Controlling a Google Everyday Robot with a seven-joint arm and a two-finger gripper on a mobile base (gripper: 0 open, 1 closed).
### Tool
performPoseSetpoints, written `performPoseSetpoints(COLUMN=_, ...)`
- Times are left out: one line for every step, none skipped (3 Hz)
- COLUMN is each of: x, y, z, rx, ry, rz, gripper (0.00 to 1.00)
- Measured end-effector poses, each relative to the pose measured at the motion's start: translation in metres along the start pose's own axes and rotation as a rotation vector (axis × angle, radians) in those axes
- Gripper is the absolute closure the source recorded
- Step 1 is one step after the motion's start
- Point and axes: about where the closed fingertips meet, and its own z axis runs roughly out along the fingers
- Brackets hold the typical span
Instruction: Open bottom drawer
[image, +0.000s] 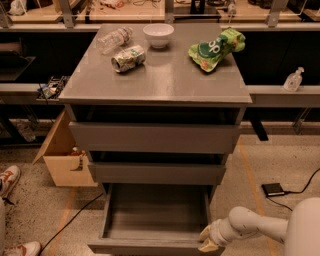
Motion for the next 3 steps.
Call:
performPoseSetpoints(x=0.006, y=-0.017, z=-0.031, rx=0.059, ry=0.009, rz=0.011, gripper=0.05)
performPoseSetpoints(x=0.019, y=-0.034, z=-0.065, rx=0.129, ry=0.018, rz=0.036, gripper=0.0)
performPoseSetpoints(x=0.035, y=-0.049, z=-0.098, rx=0.193, ry=0.019, rz=0.063, gripper=0.0)
